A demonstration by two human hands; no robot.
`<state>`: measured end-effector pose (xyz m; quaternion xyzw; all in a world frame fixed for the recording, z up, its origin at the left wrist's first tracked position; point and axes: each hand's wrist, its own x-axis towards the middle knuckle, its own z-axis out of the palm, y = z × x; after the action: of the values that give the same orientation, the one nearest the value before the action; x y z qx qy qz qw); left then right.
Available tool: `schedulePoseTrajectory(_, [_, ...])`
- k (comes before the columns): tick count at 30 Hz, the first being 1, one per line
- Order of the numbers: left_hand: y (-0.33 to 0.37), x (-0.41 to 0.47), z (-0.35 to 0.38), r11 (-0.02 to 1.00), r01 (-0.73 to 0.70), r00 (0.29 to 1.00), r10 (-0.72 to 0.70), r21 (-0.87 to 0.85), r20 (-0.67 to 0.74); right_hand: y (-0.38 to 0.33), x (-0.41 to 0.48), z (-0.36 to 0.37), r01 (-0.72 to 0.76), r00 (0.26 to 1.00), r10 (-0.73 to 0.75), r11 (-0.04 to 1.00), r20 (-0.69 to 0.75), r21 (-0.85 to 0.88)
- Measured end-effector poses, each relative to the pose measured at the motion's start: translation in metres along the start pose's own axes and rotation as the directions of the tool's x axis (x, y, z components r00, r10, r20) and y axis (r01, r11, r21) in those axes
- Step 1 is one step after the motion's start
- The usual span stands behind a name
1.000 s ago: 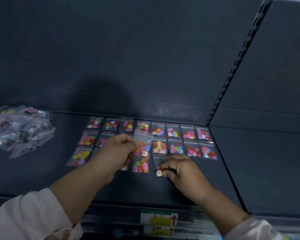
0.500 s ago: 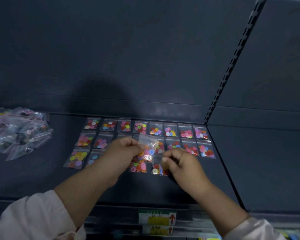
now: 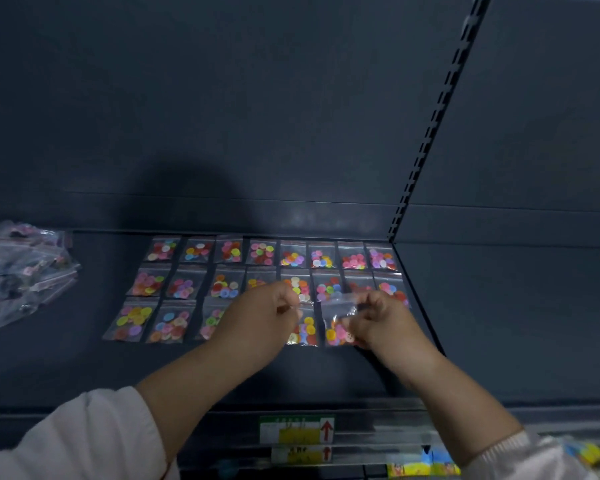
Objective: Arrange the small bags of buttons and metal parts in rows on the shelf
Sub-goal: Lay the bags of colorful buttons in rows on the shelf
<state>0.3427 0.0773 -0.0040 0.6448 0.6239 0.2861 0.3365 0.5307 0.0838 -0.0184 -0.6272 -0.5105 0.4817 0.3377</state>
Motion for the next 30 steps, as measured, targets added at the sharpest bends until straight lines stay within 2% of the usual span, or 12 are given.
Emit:
schedulePoseTrajectory(1, [-0.002, -0.001, 0.002, 0.992, -0.057, 0.998, 0.058, 0.113, -0.008, 0.004, -0.001, -0.002, 0.024, 0.999, -0.032, 0.981, -0.037, -0.193])
schedulePoseTrajectory(3, [-0.005, -0.001, 0.006, 0.933, -0.178, 0.983, 0.185, 0.311, 0.009, 0.01, -0.004, -0.004, 0.117, 0.969, -0.219, 0.816, -0.116, -0.566])
schedulePoseTrajectory(5, [-0.006, -0.002, 0.009, 0.88, -0.253, 0.964, 0.264, 0.402, 0.03, 0.011, -0.008, -0.005, 0.219, 0.913, -0.393, 0.699, -0.11, -0.681])
schedulePoseTrajectory(8, [-0.009, 0.0, 0.014, 0.825, -0.338, 0.936, 0.344, 0.453, 0.072, 0.017, -0.004, -0.004, 0.357, 0.878, -0.478, 0.638, 0.013, -0.683])
schedulePoseTrajectory(12, [-0.015, 0.003, 0.022, 0.746, -0.413, 0.904, 0.404, 0.522, 0.138, 0.026, 0.0, -0.003, 0.47, 0.855, -0.485, 0.572, 0.186, -0.672])
schedulePoseTrajectory(18, [-0.026, 0.007, 0.027, 0.725, -0.414, 0.909, 0.363, 0.549, 0.206, 0.028, 0.008, 0.001, 0.502, 0.838, -0.493, 0.531, 0.232, -0.683])
schedulePoseTrajectory(24, [-0.03, 0.009, 0.028, 0.735, -0.389, 0.921, 0.331, 0.556, 0.206, 0.028, 0.012, 0.005, 0.514, 0.82, -0.523, 0.49, 0.234, -0.704])
schedulePoseTrajectory(30, [-0.03, 0.01, 0.027, 0.745, -0.388, 0.921, 0.33, 0.542, 0.206, 0.027, 0.012, 0.006, 0.511, 0.824, -0.515, 0.494, 0.237, -0.703])
